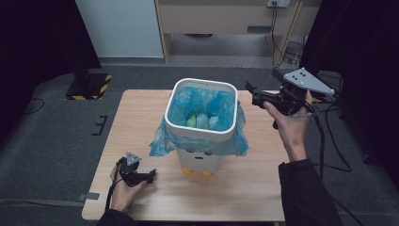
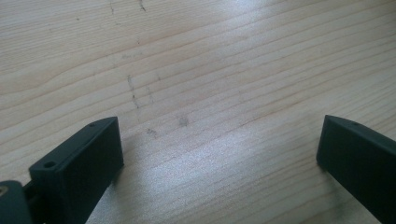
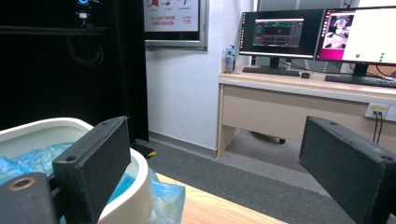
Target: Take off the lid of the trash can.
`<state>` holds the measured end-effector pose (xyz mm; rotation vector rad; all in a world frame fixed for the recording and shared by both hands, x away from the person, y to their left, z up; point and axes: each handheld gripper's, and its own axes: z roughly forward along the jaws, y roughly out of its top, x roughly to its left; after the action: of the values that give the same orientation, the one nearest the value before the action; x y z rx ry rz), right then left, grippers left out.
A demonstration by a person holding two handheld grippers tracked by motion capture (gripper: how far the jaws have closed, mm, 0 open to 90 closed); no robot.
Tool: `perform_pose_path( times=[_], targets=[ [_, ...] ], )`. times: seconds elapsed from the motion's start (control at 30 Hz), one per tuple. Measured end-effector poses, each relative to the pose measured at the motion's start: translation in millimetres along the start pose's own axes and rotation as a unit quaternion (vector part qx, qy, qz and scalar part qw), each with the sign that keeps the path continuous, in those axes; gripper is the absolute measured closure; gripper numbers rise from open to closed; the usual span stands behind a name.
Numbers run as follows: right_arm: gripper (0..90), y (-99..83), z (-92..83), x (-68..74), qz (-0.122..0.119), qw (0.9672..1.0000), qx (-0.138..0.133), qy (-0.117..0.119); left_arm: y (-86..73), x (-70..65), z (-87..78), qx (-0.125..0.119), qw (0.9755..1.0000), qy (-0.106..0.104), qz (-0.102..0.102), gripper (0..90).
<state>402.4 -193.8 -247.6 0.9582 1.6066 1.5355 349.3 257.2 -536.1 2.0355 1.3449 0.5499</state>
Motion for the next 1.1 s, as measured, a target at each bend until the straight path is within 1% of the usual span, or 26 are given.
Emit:
perform_pose_path(
  times=[0.33, 0.4, 0.47, 0.63, 0.7, 0.8, 0.93, 1.1],
  targets=[
    [9.0, -0.2, 14.3, 11.4, -0.005, 0.9999, 0.008, 0.010, 0.0, -0.2, 0.1, -0.001, 1.0000, 0.000, -0.001, 0.0],
    [9.0, 0.2, 17.3, 13.3, -0.001, 0.9999, 0.006, 0.015, -0.1, -0.4, 0.3, -0.002, 1.0000, 0.000, -0.003, 0.0],
    [9.0, 1.0, 19.8, 15.6, -0.004, 0.9998, 0.009, 0.015, 0.0, -0.5, 0.3, -0.002, 1.0000, 0.000, -0.003, 0.0],
    [9.0, 4.9, 26.0, 22.0, -0.008, 0.9997, 0.007, 0.022, 0.0, -0.6, 0.3, -0.002, 1.0000, 0.000, -0.003, 0.0],
    [9.0, 5.5, 28.4, 24.8, -0.003, 0.9996, 0.005, 0.026, 0.0, -0.7, 0.3, -0.002, 1.0000, 0.000, -0.003, 0.0],
    [9.0, 5.0, 32.4, 28.5, -0.008, 0.9995, 0.008, 0.028, 0.0, -0.7, 0.3, -0.002, 1.0000, 0.000, -0.003, 0.0],
    [9.0, 4.2, 37.3, 33.5, -0.008, 0.9994, 0.009, 0.032, 0.0, -0.7, 0.3, -0.002, 1.0000, 0.000, -0.003, 0.0],
    [9.0, 2.6, 44.5, 38.9, -0.014, 0.9991, 0.015, 0.037, 0.0, -0.7, 0.2, -0.002, 1.0000, 0.001, -0.003, 0.0]
  ],
)
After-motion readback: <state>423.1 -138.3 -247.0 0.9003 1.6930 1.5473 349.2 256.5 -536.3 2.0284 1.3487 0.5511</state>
